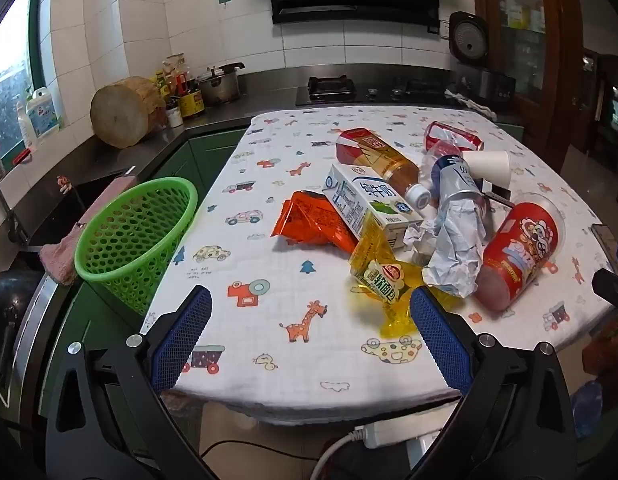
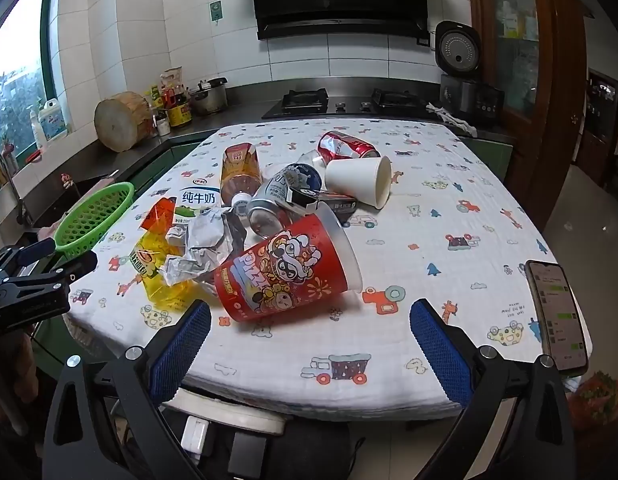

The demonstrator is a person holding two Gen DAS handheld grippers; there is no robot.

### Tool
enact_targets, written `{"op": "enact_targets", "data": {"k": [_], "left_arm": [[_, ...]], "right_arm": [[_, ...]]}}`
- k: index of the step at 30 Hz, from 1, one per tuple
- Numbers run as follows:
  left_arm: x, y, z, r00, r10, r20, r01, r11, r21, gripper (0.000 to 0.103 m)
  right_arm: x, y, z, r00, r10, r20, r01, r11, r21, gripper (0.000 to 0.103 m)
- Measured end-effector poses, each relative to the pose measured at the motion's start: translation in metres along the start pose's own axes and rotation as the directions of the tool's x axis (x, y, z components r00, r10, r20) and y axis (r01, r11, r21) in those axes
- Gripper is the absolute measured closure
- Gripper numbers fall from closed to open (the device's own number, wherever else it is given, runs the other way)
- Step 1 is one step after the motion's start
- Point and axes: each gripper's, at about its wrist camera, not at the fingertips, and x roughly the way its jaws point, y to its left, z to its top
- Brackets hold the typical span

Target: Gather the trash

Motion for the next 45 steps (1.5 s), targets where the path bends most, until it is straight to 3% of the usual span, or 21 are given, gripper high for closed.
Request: {"op": "enact_targets", "data": {"k": [45], "left_arm": [[0.006, 0.011, 0.006, 1.000, -0.005, -0.009, 0.004, 0.998, -0.069, 0.005]], "right_arm": [[0.007, 0.007, 0.001, 1.000, 0.016, -0.001, -0.016, 1.000, -0.006, 0.006]]}}
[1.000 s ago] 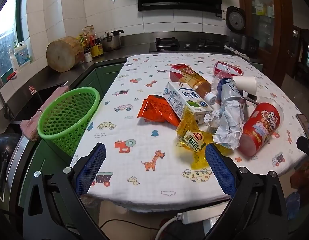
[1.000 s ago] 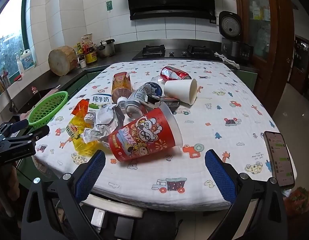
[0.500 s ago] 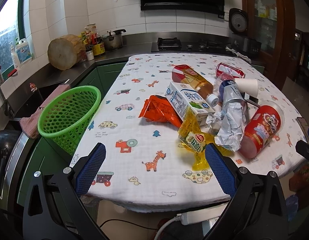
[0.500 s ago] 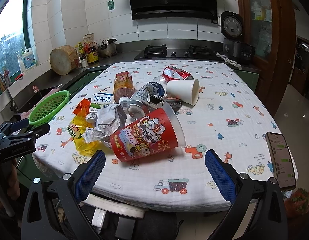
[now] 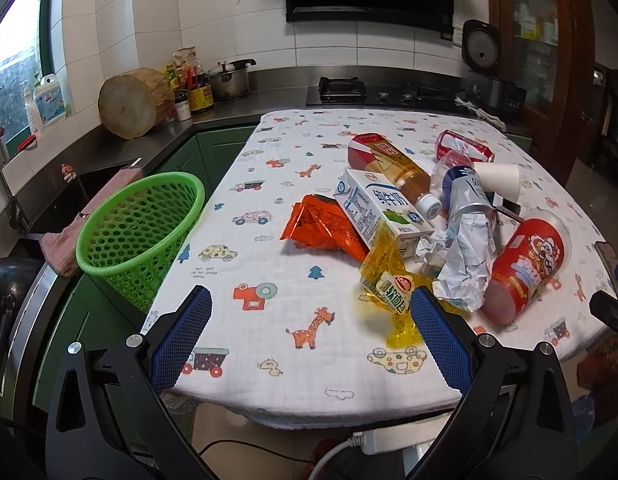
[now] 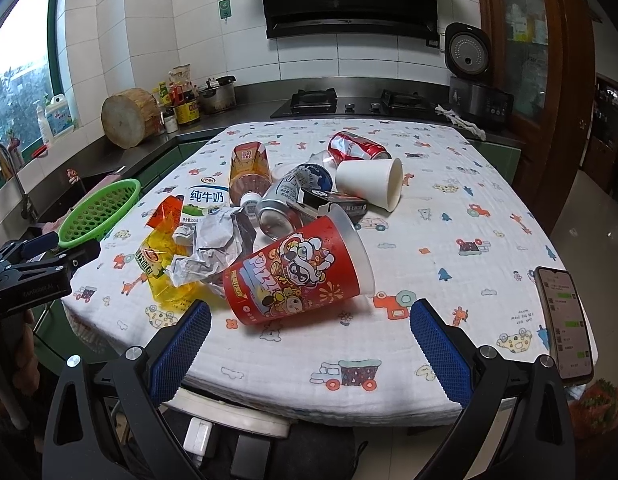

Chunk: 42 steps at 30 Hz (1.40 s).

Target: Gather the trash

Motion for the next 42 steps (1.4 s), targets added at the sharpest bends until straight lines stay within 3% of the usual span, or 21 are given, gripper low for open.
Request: {"op": "enact_targets", "data": {"k": [28, 42], "left_arm": [[0.009, 0.005, 0.010, 1.000, 0.004, -0.003, -0.004, 1.000, -0.014, 0.005], [0.020, 0.010, 0.015, 1.000, -0.025, -0.017, 0.025, 0.999, -0.041, 0.006]], "right_arm": [[0.009, 0.000, 0.003, 0.999, 0.034, 0.004, -0.034, 0.999, -0.011, 0.006], [0.032, 0.001, 0.002, 0.997, 0.064, -0.043, -0.066, 0.997, -0.036, 0.006]]}}
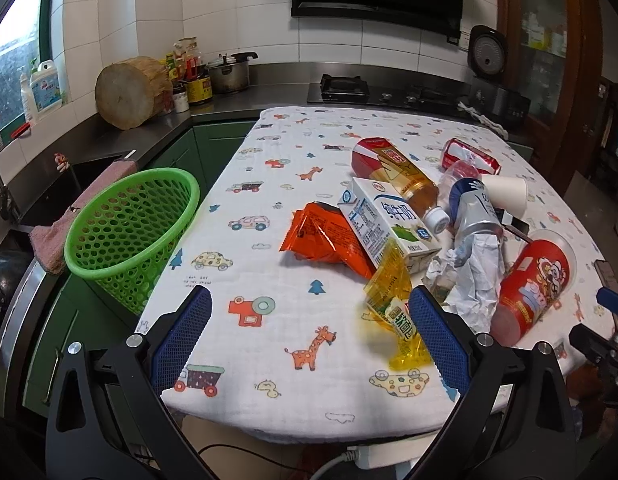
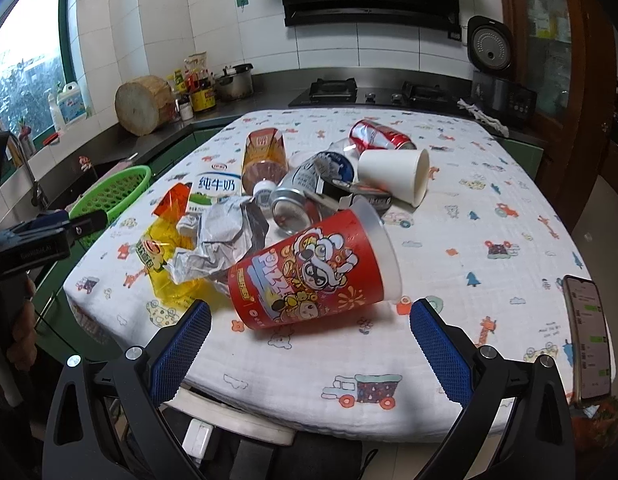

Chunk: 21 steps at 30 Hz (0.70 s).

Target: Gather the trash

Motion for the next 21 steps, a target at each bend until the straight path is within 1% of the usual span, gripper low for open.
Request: {"op": "enact_targets", "data": {"k": [6, 12, 17, 21], "left_arm": [[0.005, 0.001, 0.003, 1.000, 0.002, -0.002, -0.002, 1.000, -0.001, 0.006], [0.007, 0.000, 0.004, 1.000, -0.014, -0.003, 0.014, 1.000, 0.009, 0.009], [0.009, 0.000, 0.005, 1.000, -0.021, -0.004, 0.021, 1.000, 0.011, 0.012], [0.010, 0.000, 0.004, 0.999, -0.048, -0.012, 0.048, 0.999, 0.009, 0.014]], "right_arm": [[0.008, -0.001, -0.001, 1.000, 0.005, -0.017, -0.005, 1.000, 0.002, 0.006], [0.017, 0.000, -0.005, 0.999, 0.012, -0.047, -0.011, 1.000, 0.016, 0.006], [0.025, 0.000, -0.007, 0.997, 0.041, -0.068, -0.038, 0.998, 0.045, 0.007], [0.032, -0.001, -0.007, 0.993, 0.077, -0.085, -0.070, 0.994, 0.078, 0.007]]}}
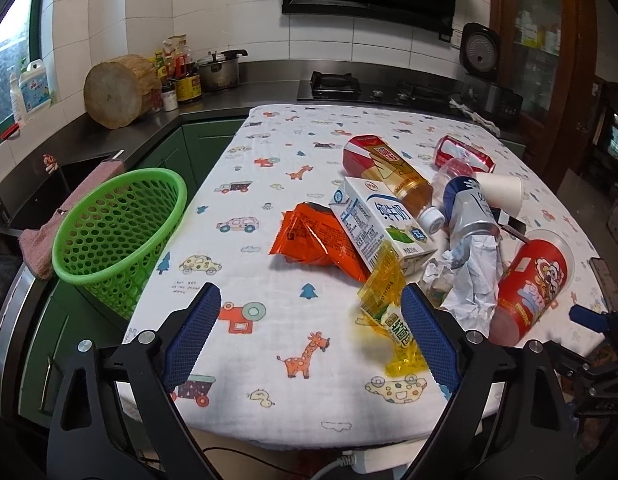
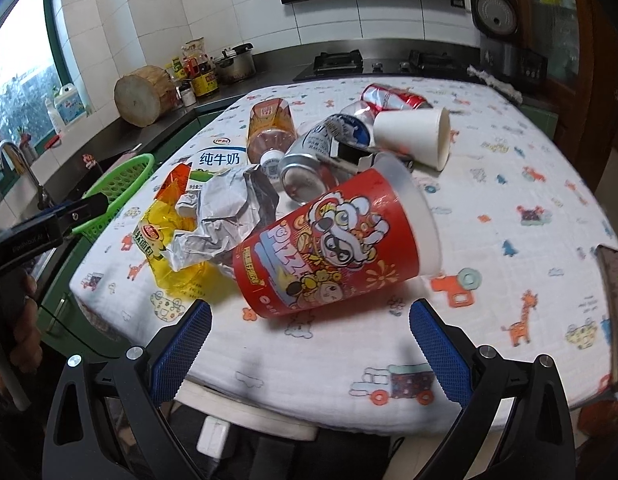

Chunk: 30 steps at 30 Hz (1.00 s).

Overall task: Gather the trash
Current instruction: 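Grasp the red paper cup with the right tool while the left tool grasps crumpled foil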

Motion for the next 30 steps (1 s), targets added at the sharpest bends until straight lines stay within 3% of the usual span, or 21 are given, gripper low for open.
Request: {"op": "enact_targets", "data": {"k": [12, 18, 30], "left_arm": [[0.006, 0.002, 0.001, 1.000, -0.015, -0.006, 0.015, 1.000, -0.004, 0.014], [0.013, 0.007, 0.004, 1.000, -0.027, -0.013, 0.027, 1.000, -0.003, 0.014], [0.015, 0.001, 0.009, 0.999, -0.046, -0.004, 0.047, 0.999, 0.018, 0.014]], "right_arm": [[0.031, -0.004, 0.005, 0.994, 0.087, -0.073, -0.078, 0.991, 0.107, 0.007], [0.037, -0.002, 0.002, 0.995, -0.052, -0.080, 0.058, 0.996, 0.069, 0.007], [0.015, -0.042, -0.002, 0.985, -0.160, -0.066, 0.167, 0.978, 0.121, 0.007]]}}
